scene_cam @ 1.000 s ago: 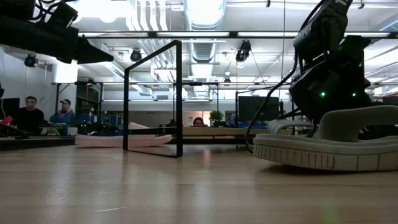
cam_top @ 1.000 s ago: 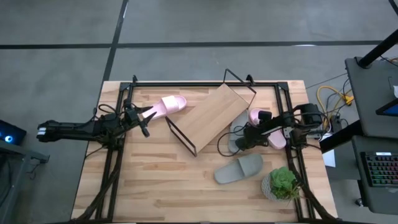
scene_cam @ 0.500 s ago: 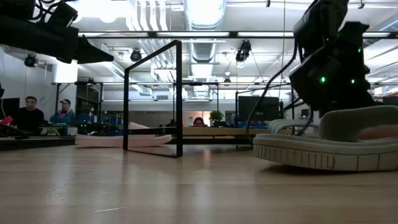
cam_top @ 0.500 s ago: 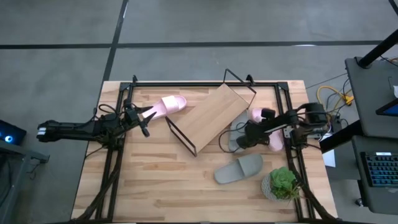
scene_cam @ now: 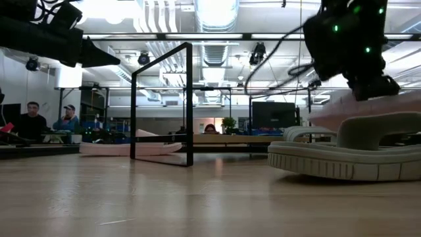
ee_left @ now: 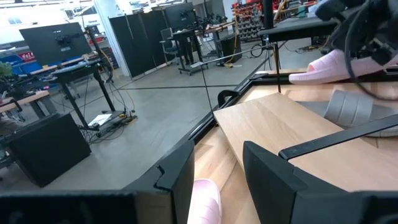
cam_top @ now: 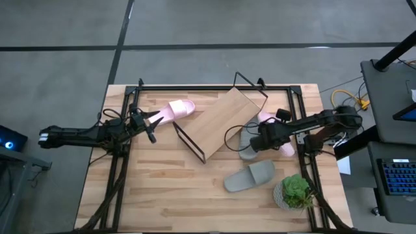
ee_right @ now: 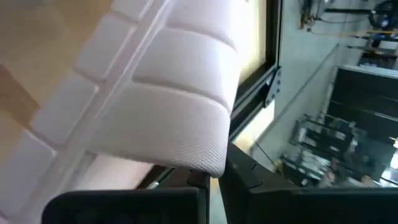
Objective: Pick and place slides into the shelf
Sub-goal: Put the right pink slide on the shelf
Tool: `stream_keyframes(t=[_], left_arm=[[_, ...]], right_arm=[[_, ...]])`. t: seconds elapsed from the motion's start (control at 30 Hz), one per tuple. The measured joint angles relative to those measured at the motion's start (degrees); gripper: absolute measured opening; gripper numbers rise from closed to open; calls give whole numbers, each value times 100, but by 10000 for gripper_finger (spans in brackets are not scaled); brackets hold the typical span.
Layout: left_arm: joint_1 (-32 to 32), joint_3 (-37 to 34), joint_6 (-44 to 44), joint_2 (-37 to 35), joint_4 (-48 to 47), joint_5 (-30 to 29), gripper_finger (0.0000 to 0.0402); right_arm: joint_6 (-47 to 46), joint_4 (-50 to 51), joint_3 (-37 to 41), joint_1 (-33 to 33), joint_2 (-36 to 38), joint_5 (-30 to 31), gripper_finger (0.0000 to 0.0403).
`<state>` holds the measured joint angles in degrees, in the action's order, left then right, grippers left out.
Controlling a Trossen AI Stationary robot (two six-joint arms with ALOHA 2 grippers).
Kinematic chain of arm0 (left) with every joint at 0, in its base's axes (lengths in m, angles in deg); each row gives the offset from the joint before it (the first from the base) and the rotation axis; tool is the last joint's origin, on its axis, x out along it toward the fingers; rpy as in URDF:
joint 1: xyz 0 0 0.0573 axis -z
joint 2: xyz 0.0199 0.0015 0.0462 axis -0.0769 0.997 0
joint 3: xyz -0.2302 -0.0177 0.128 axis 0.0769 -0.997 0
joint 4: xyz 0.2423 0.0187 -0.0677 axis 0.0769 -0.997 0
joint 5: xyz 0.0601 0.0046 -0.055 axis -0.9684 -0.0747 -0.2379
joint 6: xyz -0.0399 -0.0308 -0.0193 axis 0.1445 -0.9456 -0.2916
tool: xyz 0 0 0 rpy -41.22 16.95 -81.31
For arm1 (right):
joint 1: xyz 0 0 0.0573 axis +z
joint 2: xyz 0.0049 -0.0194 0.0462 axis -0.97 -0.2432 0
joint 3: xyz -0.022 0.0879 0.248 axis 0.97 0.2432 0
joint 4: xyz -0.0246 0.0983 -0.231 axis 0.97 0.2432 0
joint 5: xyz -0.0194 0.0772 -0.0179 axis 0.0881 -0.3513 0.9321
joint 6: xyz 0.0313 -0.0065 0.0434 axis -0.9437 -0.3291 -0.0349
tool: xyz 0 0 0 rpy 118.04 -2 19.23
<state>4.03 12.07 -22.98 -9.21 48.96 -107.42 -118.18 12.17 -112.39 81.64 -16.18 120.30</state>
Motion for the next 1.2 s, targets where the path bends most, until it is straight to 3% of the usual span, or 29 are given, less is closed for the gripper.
stream_keyframes(t=[0.43,0.87,1.2], left_arm=[[1,2,-24,4,1,2,122],[1,0,-55,-48,2,3,122],[1,0,-63,-48,11,24,122]], right_arm=[[4,17,-879,537,454,47,9],[969,-111,-2185,597,-135,1120,9],[1595,-283,-2651,293,-761,1689,9]])
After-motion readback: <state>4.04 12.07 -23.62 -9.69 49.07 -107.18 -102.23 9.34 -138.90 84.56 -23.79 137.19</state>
